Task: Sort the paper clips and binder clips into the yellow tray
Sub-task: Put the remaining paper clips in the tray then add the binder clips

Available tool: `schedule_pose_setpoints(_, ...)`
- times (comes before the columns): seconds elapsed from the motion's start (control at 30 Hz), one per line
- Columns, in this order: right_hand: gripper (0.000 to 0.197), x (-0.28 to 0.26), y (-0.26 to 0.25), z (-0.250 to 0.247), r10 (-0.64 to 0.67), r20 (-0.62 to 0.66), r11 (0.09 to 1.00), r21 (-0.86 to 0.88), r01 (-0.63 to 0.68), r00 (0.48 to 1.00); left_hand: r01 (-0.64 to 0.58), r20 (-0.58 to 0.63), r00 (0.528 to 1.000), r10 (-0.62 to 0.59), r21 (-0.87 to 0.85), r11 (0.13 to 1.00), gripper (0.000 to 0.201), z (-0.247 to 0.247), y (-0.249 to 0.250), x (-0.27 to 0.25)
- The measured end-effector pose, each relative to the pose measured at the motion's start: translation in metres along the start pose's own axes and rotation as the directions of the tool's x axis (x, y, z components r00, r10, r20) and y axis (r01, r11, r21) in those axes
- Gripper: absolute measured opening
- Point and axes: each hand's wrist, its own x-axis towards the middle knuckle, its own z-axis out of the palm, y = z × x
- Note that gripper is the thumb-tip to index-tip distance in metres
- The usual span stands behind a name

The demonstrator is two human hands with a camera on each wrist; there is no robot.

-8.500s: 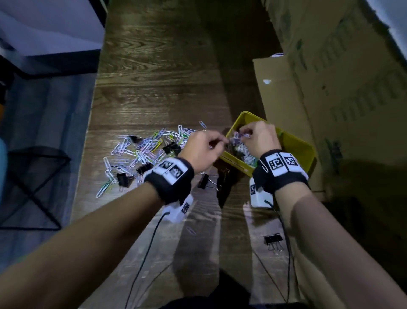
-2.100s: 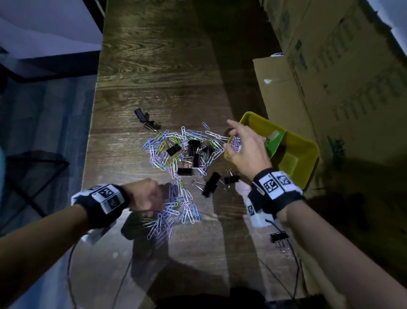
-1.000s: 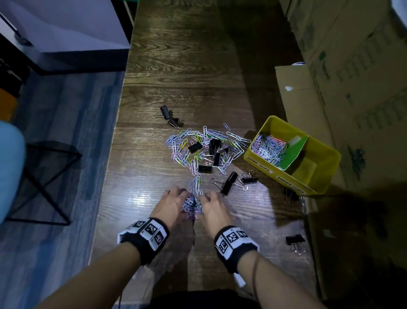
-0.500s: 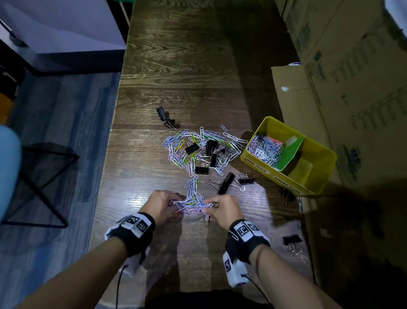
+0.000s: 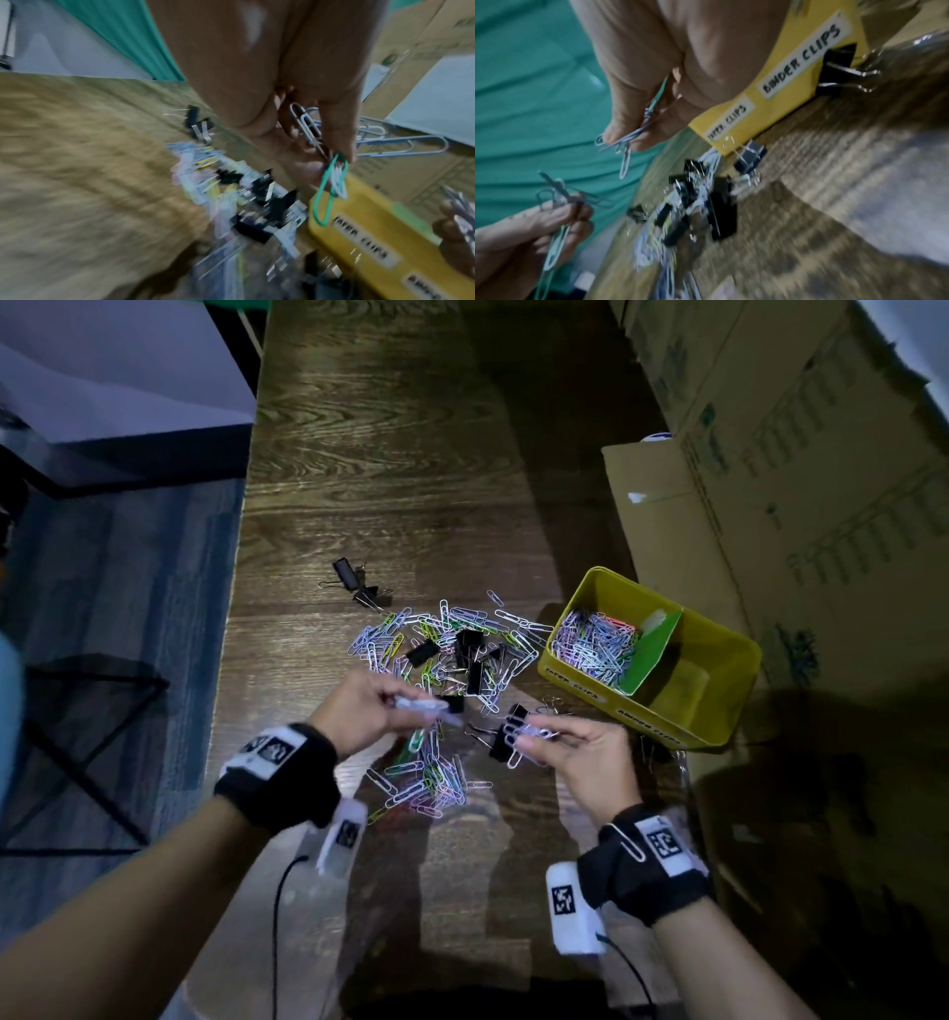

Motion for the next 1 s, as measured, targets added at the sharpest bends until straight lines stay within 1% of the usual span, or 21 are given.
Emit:
schedule_pose_setpoints(0.1,0.026,-0.004,-0.025,-0.019,-0.106,-0.075,0.993,0.042,0.11,0.992,-0.134,0.055,0.989,0.134,0.001,0.991,0.015,0.02,0.054,0.022)
schedule_pose_setpoints(0.17,0.027,-0.002,-0.036,-0.031,-0.154,-0.126,0.982,0.091,0.166,0.98,-0.193,0.082,0.978,0.191,0.021,0.981,0.018,0.038,0.086,0.041)
schedule_pose_setpoints(0.23,0.028,0.001,-0.047,-0.043,-0.161,-0.18,0.967,0.166,0.191,0.97,-0.215,0.108,0.971,0.211,0.028,0.976,0.014,0.058,0.106,0.062)
schedule_pose_setpoints(0.3,0.028,0.007,-0.057,-0.053,-0.171,-0.232,0.96,0.181,0.216,0.957,-0.213,0.089,0.974,0.207,0.066,0.975,0.011,0.08,0.115,0.084)
schedule_pose_setpoints(0.33,0.028,0.011,-0.062,-0.058,-0.182,-0.255,0.958,0.174,0.23,0.95,-0.2,0.058,0.979,0.196,0.092,0.975,0.011,0.091,0.116,0.094)
schedule_pose_setpoints(0.4,0.028,0.022,-0.069,-0.065,-0.198,-0.291,0.961,0.129,0.243,0.936,-0.177,0.002,0.984,0.179,0.164,0.97,0.01,0.112,0.116,0.108)
schedule_pose_setpoints(0.43,0.029,0.028,-0.073,-0.067,-0.203,-0.3,0.965,0.102,0.243,0.932,-0.173,0.001,0.984,0.177,0.213,0.961,0.007,0.121,0.115,0.114)
schedule_pose_setpoints(0.47,0.029,0.035,-0.076,-0.07,-0.203,-0.307,0.968,0.078,0.237,0.93,-0.17,0.016,0.985,0.173,0.269,0.948,0.009,0.127,0.114,0.116)
schedule_pose_setpoints(0.57,0.03,0.059,-0.086,-0.071,-0.186,-0.287,0.982,-0.023,0.188,0.94,-0.152,0.097,0.988,0.122,0.429,0.89,0.03,0.134,0.11,0.117)
schedule_pose_setpoints(0.6,0.03,0.068,-0.087,-0.071,-0.181,-0.281,0.983,-0.081,0.164,0.943,-0.152,0.106,0.987,0.117,0.446,0.882,0.035,0.133,0.108,0.116)
schedule_pose_setpoints(0.67,0.03,0.086,-0.089,-0.069,-0.187,-0.268,0.965,-0.232,0.125,0.945,-0.16,0.086,0.987,0.137,0.403,0.901,0.034,0.129,0.105,0.11)
schedule_pose_setpoints(0.73,0.029,0.101,-0.09,-0.065,-0.212,-0.214,0.908,-0.405,0.11,0.954,-0.181,0.031,0.983,0.18,0.263,0.947,0.025,0.119,0.101,0.1)
schedule_pose_setpoints(0.77,0.029,0.106,-0.091,-0.063,-0.219,-0.162,0.856,-0.505,0.11,0.962,-0.181,0.01,0.983,0.182,0.179,0.967,0.024,0.113,0.098,0.093)
schedule_pose_setpoints(0.8,0.029,0.111,-0.09,-0.06,-0.219,-0.107,0.788,-0.605,0.111,0.97,-0.169,-0.002,0.986,0.169,0.092,0.981,0.026,0.105,0.095,0.086)
schedule_pose_setpoints(0.87,0.028,0.117,-0.088,-0.053,-0.205,-0.026,0.657,-0.745,0.118,0.978,-0.095,-0.004,0.995,0.095,-0.038,0.995,0.027,0.088,0.083,0.07)
schedule_pose_setpoints(0.93,0.032,0.121,-0.085,-0.047,-0.154,0.023,0.56,-0.822,0.107,0.988,-0.005,0.032,0.999,0.007,-0.07,0.998,0.024,0.069,0.059,0.055)
schedule_pose_setpoints(0.97,0.037,0.121,-0.083,-0.045,-0.122,0.048,0.513,-0.852,0.105,0.991,0.037,0.063,0.997,-0.035,-0.039,0.999,0.023,0.056,0.042,0.048)
schedule_pose_setpoints(1.0,0.042,0.121,-0.08,-0.044,-0.097,0.07,0.472,-0.875,0.108,0.993,0.056,0.105,0.993,-0.06,0.038,0.998,0.021,0.045,0.027,0.039)
